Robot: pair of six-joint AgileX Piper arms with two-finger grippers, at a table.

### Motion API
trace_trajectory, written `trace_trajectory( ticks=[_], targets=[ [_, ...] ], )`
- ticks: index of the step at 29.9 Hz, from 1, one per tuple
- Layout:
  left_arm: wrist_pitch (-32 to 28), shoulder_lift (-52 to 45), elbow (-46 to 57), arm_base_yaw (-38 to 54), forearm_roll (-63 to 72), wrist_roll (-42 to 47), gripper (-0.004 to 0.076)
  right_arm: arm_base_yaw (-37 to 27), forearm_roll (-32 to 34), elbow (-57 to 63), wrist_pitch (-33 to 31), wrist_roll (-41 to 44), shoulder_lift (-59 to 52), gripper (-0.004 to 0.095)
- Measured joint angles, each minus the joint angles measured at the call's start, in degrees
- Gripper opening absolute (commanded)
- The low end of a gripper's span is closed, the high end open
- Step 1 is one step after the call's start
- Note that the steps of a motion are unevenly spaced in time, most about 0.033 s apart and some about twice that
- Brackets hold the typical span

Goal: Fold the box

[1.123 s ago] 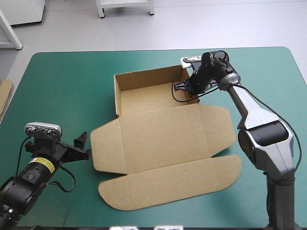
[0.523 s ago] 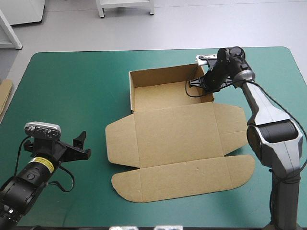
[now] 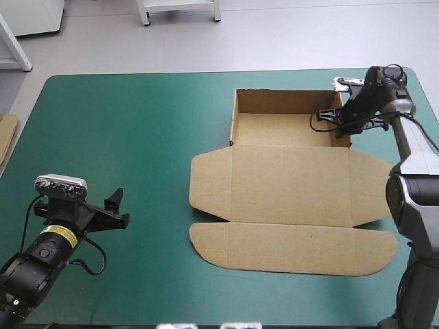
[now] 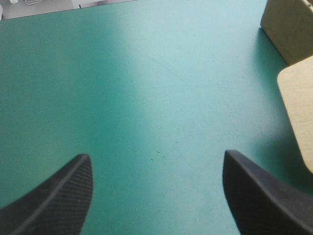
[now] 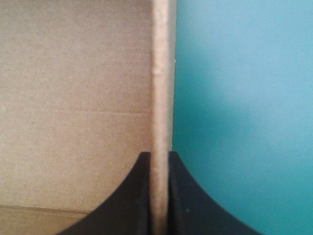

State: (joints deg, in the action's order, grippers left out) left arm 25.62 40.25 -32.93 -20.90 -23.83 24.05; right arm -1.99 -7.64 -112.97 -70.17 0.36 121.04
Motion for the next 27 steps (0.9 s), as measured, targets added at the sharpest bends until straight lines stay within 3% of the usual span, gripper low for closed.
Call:
trace_trajectory(
  ticks=[18,27],
  targets=[
    [-1.03,0.00,0.00,0.00,-0.18,0.00,0.0528,-18.17,3.05,2.04,-0.49,-0.36,-3.74,0.0000],
    [-1.28,0.00,0.00,0.00,-0.18,0.00,0.0528,-24.15,2.99,3.94,-0.49,-0.36,-3.74,0.0000]
  ],
)
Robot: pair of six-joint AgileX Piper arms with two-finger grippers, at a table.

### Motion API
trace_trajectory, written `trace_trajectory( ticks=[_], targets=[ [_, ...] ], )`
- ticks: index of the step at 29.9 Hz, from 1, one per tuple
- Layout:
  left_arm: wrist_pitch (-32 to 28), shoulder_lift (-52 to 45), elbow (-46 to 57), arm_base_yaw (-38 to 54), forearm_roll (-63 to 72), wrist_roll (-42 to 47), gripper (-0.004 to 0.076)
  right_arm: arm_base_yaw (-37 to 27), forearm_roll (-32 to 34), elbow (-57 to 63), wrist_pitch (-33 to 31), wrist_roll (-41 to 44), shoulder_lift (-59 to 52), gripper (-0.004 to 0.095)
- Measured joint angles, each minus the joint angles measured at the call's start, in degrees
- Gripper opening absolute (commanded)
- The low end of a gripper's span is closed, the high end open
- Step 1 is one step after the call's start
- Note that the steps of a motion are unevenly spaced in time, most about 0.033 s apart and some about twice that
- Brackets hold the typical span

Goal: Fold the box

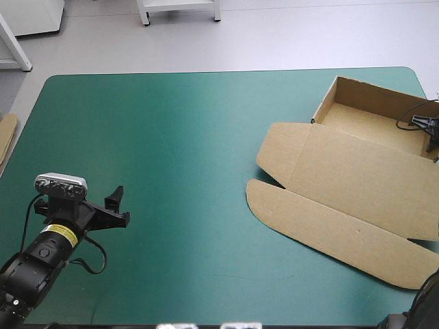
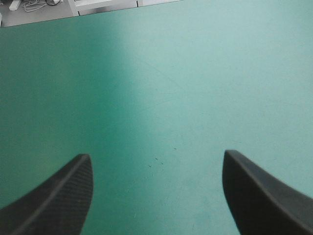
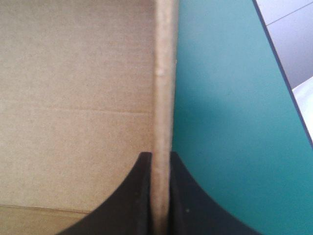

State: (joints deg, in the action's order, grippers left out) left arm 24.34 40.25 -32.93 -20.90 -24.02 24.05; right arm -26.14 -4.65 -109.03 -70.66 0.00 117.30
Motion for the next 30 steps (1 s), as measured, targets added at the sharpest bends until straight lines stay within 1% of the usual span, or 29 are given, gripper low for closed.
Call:
trace_trajectory(
  ticks=[14,20,23,27,30],
  targets=[
    [-0.36,0.00,0.00,0.00,0.00,0.00,0.0528,-0.46,-0.05,1.03,2.79,-0.83,0.18,0.0000],
    [-0.36,0.00,0.00,0.00,0.00,0.00,0.0528,-0.46,-0.37,0.98,2.78,-1.01,1.50,0.0007],
    [-0.36,0.00,0.00,0.00,0.00,0.06,0.0528,-0.52,-0.43,0.98,2.84,-1.42,1.50,0.0039],
    [-0.36,0.00,0.00,0.00,0.00,0.16,0.0528,-0.52,-0.13,0.98,2.84,-1.64,1.50,0.0126],
    [-0.36,0.00,0.00,0.00,0.00,0.16,0.0528,-0.52,0.33,0.98,3.11,-1.58,1.56,0.0134]
  ],
)
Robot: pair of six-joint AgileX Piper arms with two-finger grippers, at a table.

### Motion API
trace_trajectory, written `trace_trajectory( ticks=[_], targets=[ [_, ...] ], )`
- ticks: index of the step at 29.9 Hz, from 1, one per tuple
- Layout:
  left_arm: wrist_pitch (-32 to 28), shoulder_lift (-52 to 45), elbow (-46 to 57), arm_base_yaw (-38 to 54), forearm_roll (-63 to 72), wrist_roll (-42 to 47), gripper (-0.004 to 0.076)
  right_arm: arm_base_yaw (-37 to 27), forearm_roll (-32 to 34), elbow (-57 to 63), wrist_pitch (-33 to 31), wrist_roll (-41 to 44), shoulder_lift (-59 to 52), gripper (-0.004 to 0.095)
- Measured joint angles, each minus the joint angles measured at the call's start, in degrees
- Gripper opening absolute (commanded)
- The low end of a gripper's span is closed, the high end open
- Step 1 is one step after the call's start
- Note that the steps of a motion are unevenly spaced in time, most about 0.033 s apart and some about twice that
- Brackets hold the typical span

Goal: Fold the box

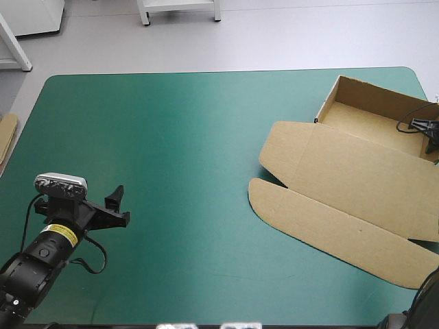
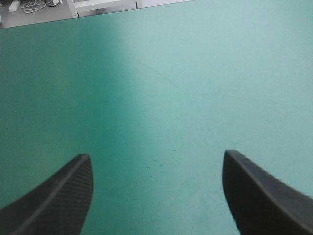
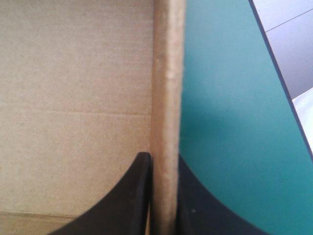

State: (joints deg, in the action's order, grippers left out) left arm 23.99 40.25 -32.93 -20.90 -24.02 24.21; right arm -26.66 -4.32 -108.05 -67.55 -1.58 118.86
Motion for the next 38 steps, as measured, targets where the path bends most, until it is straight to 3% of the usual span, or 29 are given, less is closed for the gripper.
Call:
trace_trajectory(
  ticks=[7,9,14,16,30,38],
  targets=[
    [0.00,0.00,0.00,0.00,0.00,0.04,0.0528,0.05,0.65,0.05,0.44,0.50,0.12,0.0165],
    [0.00,0.00,0.00,0.00,0.00,0.04,0.0528,0.05,1.02,0.05,0.80,0.57,0.12,0.0250],
    [0.00,0.00,0.00,0.00,0.00,0.04,0.0528,0.05,1.42,0.05,1.05,0.78,0.12,0.0590],
    [0.00,0.00,0.00,0.00,0.00,0.04,0.0528,0.05,1.47,0.05,1.05,0.83,0.12,0.0661],
    [0.05,0.00,0.00,0.00,0.00,0.04,0.0528,-0.40,1.33,-4.38,-0.44,1.95,-0.48,0.0674],
    [0.17,0.00,0.00,0.00,0.00,0.04,0.0528,-2.94,-4.47,-5.74,-3.21,1.58,-5.41,0.0673]
  ],
)
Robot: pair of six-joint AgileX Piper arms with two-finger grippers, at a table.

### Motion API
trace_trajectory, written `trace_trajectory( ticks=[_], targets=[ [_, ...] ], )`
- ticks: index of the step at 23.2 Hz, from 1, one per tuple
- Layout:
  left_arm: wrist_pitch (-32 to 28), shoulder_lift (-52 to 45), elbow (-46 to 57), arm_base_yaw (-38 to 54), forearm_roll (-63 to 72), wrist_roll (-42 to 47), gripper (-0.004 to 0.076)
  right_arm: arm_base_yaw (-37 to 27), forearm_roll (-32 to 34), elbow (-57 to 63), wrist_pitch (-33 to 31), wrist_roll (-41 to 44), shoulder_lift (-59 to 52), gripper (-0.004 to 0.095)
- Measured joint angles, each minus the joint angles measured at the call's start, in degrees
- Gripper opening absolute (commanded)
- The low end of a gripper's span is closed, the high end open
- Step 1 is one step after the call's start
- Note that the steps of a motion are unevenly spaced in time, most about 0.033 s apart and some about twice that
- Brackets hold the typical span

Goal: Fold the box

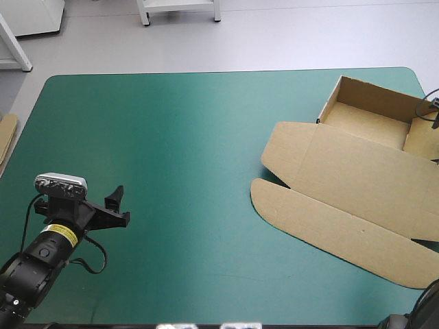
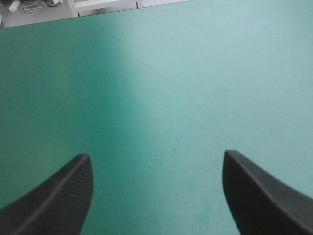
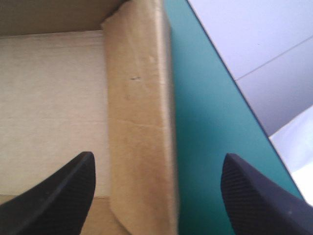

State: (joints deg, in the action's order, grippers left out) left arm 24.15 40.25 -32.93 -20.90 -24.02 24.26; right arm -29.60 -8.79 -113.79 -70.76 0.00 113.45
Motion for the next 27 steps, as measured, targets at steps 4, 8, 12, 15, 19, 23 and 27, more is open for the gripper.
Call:
trace_trajectory(
  ticks=[4,8,12,15,19,23,27],
  targets=[
    [0.00,0.00,0.00,0.00,-0.05,0.00,0.0528,1.54,-10.01,0.00,-0.29,-3.26,-1.83,0.0665],
    [0.00,0.00,0.00,0.00,-0.04,0.00,0.0528,5.39,-14.86,0.00,-0.33,-5.05,-4.66,0.0645],
    [-0.24,-0.05,0.00,0.00,-0.04,0.00,0.0528,17.89,-14.89,0.00,-0.33,-7.00,-8.94,0.0574],
    [-0.30,-0.01,0.00,0.00,-0.04,0.00,0.0528,25.09,-12.42,0.00,-0.51,-7.40,-10.43,0.0524],
    [-0.42,-0.01,0.00,0.00,-0.04,0.00,0.0528,37.21,-6.91,0.06,-0.64,-7.18,-13.02,0.0477],
    [-0.42,-0.01,0.00,0.00,-0.04,0.00,0.0528,44.45,-6.21,5.36,-0.20,-7.18,-17.57,0.0433],
    [-0.43,-0.01,0.00,0.00,-0.04,0.00,0.0528,47.77,-5.12,19.70,5.74,-7.18,-24.69,0.0426]
  ],
)
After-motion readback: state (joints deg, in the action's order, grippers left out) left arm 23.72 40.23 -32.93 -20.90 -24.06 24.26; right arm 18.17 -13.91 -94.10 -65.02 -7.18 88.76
